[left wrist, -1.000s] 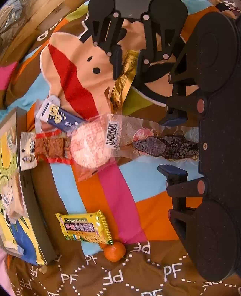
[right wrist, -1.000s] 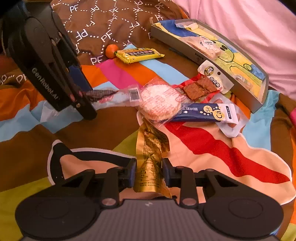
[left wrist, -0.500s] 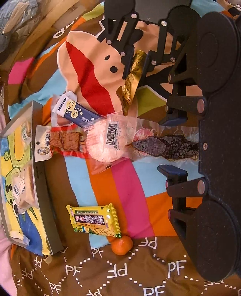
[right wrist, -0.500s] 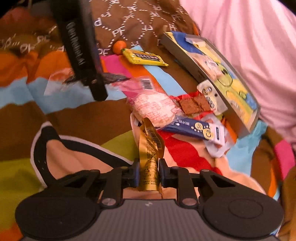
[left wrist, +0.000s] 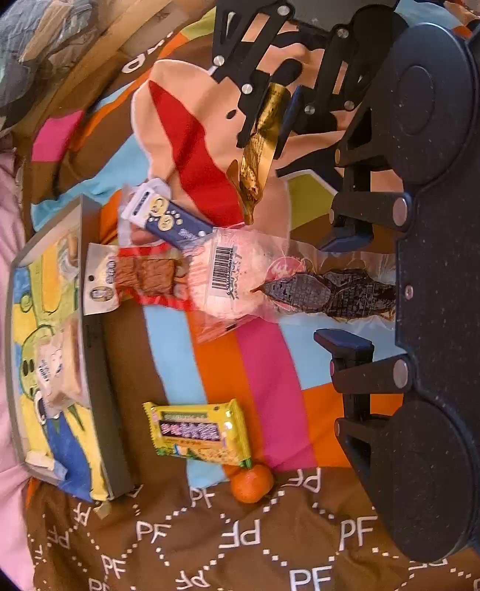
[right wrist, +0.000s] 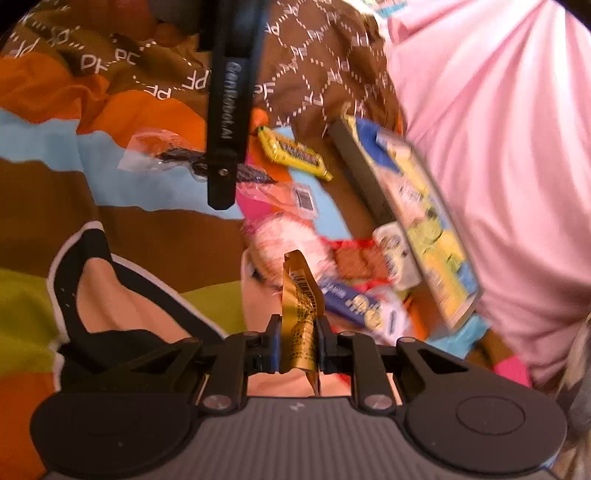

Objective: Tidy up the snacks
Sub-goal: 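Lift the gold foil packet and the jerky bag off the bedspread with both grippers, then carry both to the tray, open the right gripper while the left lowers the jerky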

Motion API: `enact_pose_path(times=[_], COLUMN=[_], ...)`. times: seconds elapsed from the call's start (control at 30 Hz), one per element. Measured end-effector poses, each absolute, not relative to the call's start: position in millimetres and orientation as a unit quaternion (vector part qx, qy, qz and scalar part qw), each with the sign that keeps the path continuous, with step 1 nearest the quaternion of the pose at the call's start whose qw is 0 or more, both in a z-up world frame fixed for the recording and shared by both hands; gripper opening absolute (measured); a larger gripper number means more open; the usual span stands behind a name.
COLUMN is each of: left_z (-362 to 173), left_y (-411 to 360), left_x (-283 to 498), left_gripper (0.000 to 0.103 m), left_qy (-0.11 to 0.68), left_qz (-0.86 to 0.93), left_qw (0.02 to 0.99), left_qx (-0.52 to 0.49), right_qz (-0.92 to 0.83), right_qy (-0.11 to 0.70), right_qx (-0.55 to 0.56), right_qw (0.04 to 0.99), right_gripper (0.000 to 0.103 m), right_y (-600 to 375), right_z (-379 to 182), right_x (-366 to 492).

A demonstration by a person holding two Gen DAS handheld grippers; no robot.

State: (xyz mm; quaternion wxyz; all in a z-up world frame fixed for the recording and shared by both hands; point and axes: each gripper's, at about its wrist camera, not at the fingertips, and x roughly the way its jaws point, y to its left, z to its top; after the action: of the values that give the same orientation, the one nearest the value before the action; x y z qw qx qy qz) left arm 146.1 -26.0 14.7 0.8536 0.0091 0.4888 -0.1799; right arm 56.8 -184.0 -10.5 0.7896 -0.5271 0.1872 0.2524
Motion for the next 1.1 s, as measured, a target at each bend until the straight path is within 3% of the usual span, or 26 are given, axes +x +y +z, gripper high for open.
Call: enact_pose_path(times=[0.3, 0.57, 0.87, 0.97, 1.1], left_z=[47.6, 88.5, 89.7, 80.7, 67.1], left_y=[-18.2, -11.8, 8.1, 10.9, 10.9], left_x=[181.4, 259.8, 334.4, 349.2, 361.6], left_gripper=[0.045, 0.046, 0.046, 0.046, 0.046], left_qy=[0.425, 0.357, 0.317, 0.322, 0.333], left_qz=[-0.156, -0.087, -0.003, 0.009, 0.018], left_qw=[0.892, 0.930, 0.947, 0.945, 0.941], left_qx=[-0.002, -0.028, -0.053, -0.061, -0.060], right_qz=[0.215, 0.158, 0.106, 0.097, 0.103], right_qy=[0.130, 0.095, 0.087, 0.091, 0.110], right_qx=[-0.524, -0.505, -0.460, -0.446, -0.438], right_qw=[0.814, 0.843, 0.877, 0.885, 0.886], right_gripper=[0.021, 0.021, 0.021, 0.007, 0.007], right_y=[-185.6, -176.4, -155.8, -150.1, -145.4], right_z=[14.4, 32.3, 37.1, 35.7, 25.1], right_x=[87.9, 159.9, 248.8, 273.3, 292.5])
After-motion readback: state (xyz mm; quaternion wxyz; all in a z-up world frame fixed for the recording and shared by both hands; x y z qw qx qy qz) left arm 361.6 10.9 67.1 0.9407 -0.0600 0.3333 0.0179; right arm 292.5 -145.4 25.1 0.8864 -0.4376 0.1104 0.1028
